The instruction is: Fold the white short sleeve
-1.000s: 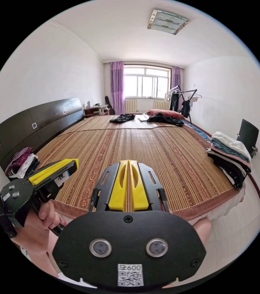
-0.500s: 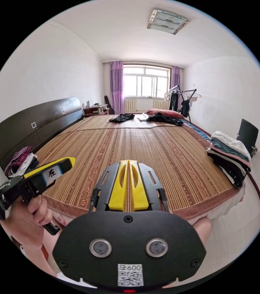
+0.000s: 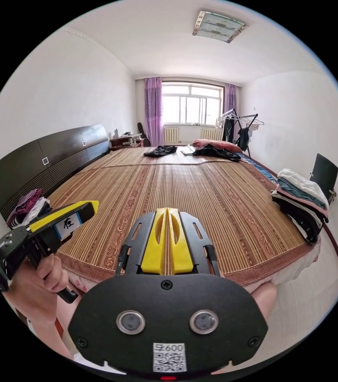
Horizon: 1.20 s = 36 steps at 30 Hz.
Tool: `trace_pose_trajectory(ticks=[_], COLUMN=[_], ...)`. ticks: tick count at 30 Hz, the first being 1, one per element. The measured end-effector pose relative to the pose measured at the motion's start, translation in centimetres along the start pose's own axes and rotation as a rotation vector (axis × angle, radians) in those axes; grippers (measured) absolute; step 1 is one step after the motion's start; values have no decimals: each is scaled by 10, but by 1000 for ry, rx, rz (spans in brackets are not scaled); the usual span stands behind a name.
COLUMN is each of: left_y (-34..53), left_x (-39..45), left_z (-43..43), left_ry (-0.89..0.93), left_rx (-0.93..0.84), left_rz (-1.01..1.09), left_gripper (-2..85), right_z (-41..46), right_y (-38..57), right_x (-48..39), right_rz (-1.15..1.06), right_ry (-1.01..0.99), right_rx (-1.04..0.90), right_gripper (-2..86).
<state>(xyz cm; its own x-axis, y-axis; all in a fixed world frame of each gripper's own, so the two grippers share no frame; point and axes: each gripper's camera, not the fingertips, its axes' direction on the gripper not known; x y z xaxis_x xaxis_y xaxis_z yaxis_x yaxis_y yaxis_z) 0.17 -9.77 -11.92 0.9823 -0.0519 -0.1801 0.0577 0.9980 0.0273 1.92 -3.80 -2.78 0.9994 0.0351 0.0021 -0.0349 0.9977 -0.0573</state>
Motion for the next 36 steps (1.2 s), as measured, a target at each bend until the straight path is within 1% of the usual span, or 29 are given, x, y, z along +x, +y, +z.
trace_pose_trajectory(ticks=[9, 17, 36], left_y=[5, 9, 19], left_x=[20, 19, 3], left_z=[13, 15, 43], left_ry=[-57, 15, -42], left_rx=[-32, -34, -49], left_rz=[7, 8, -9], left_gripper=[10, 9, 9], right_z=[-3, -6, 0], right_y=[1, 3, 5], right_x=[2, 0, -1], right_rz=[7, -1, -6], right_ry=[-6, -3, -8], right_rx=[-1, -1, -23], right_gripper=[-8, -8, -8])
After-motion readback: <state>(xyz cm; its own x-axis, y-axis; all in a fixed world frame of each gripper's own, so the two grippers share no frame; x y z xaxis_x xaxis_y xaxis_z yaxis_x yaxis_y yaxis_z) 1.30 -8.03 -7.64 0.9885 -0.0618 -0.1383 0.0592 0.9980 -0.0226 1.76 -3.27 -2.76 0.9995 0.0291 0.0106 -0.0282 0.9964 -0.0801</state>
